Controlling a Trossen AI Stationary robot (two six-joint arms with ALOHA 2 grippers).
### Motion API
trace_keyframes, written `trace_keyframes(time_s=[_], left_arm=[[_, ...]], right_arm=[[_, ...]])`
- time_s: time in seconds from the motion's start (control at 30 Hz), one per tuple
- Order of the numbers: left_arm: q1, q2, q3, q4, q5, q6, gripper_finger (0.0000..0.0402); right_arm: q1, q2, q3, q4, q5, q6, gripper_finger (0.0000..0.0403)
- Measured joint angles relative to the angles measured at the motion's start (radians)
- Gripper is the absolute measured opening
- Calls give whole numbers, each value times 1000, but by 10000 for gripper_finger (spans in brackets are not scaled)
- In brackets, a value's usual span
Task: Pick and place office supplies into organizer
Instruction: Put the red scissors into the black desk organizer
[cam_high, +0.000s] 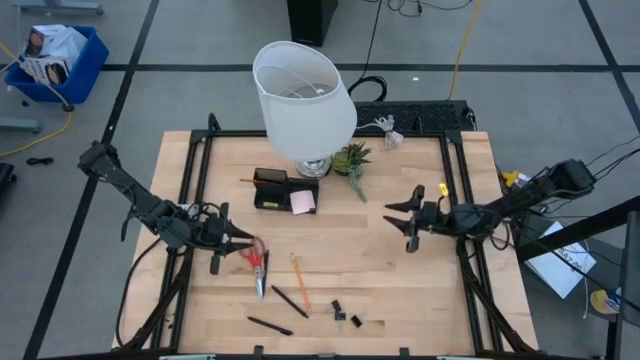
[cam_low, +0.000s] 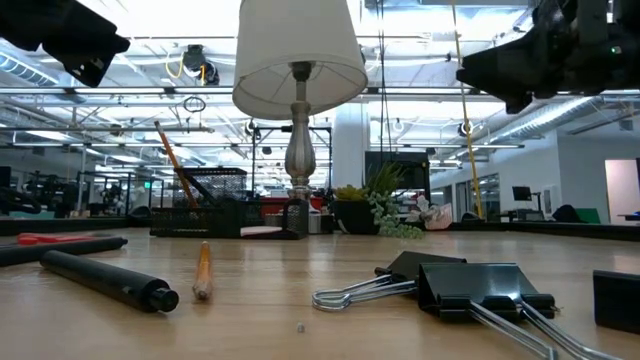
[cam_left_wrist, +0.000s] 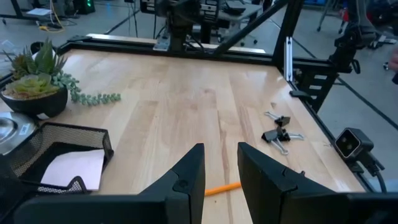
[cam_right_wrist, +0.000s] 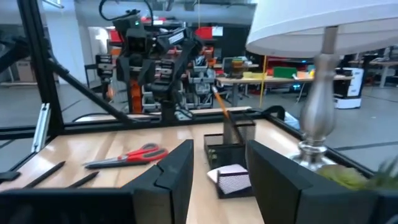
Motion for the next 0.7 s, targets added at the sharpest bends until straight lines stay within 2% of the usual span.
trace_keyframes(time_s=[0.13, 0.23, 0.33, 0.47, 0.57, 0.7], left_arm=[[0, 0, 0, -4, 21, 3, 97], [0, 0, 0, -13, 26, -4, 97], [0, 0, 0, -40, 26, 3, 97], [0, -1, 0, -65, 35, -8, 97], [0, -1, 0, -70, 62, -8, 97], [0, 0, 0, -92, 164, 2, 97]], right_arm=[[-17, -88, -39, -50, 4, -1, 138], [-19, -136, -68, -55, 53, -6, 138], [-18, -165, -90, -53, 130, -28, 140], [-17, -173, -95, -53, 150, -31, 141], [-17, -173, -97, -53, 150, -31, 141], [-17, -172, -97, -53, 150, -31, 141]])
